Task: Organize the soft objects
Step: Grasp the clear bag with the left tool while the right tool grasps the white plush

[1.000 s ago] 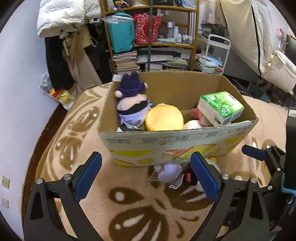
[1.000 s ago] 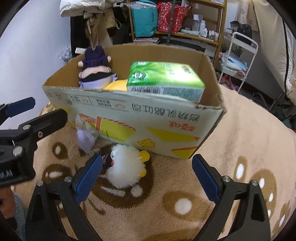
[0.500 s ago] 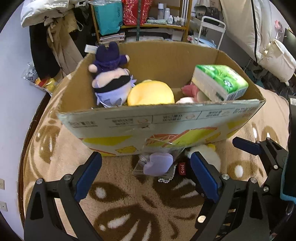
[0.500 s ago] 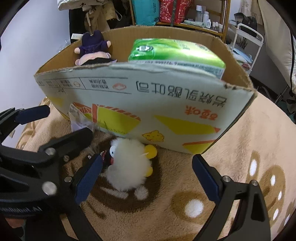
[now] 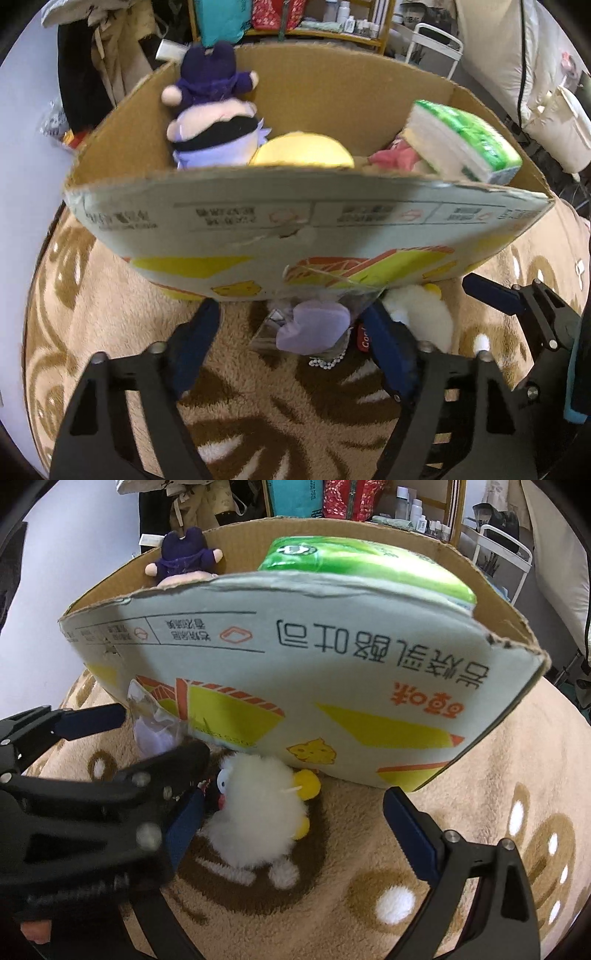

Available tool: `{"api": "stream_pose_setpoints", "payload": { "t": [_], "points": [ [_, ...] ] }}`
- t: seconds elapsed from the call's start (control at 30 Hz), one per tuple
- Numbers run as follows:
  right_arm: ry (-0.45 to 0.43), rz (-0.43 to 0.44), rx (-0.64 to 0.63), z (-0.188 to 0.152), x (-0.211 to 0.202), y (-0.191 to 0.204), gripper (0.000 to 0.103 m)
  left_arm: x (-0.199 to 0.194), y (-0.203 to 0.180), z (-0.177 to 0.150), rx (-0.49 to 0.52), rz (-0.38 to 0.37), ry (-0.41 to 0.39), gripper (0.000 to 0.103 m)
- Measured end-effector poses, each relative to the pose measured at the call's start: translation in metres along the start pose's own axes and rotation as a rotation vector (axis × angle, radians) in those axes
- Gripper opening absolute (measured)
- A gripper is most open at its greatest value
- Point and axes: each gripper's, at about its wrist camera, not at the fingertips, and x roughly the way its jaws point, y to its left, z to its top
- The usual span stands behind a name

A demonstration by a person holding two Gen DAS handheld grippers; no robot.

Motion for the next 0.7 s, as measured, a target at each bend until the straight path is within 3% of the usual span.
{"api": "stream_pose_setpoints", "payload": {
  "t": [0.13, 0.23, 0.3, 0.37, 0.47, 0.7],
  "points": [
    [0.020, 0.021, -0.013, -0.001, 0.006, 0.004, 0.090, 0.007, 0.004, -0.003, -0.022, -0.045, 0.040, 0.056],
    [0.039, 0.037, -0.031, -0.001, 0.009, 0.009, 0.080, 0.007, 0.001, -0.004, -0.002, -0.029, 0.036, 0.053],
    [0.045, 0.054, -0.041, -0.001, 0.008, 0.012, 0.069, 0.006, -0.001, -0.005, -0.002, -0.028, 0.033, 0.053],
    [0.056, 0.090, -0.048, -0.002, 0.008, 0.018, 0.052, 0.005, 0.002, -0.005, -0.020, -0.027, 0.027, 0.051],
    [0.082, 0.102, -0.078, -0.010, 0.011, 0.030, 0.040, 0.001, -0.001, -0.009, -0.015, -0.016, 0.010, 0.050],
    [0.079, 0.088, -0.088, -0.014, 0.007, 0.035, 0.034, -0.018, 0.013, -0.011, -0.037, 0.001, -0.006, 0.049]
  ]
}}
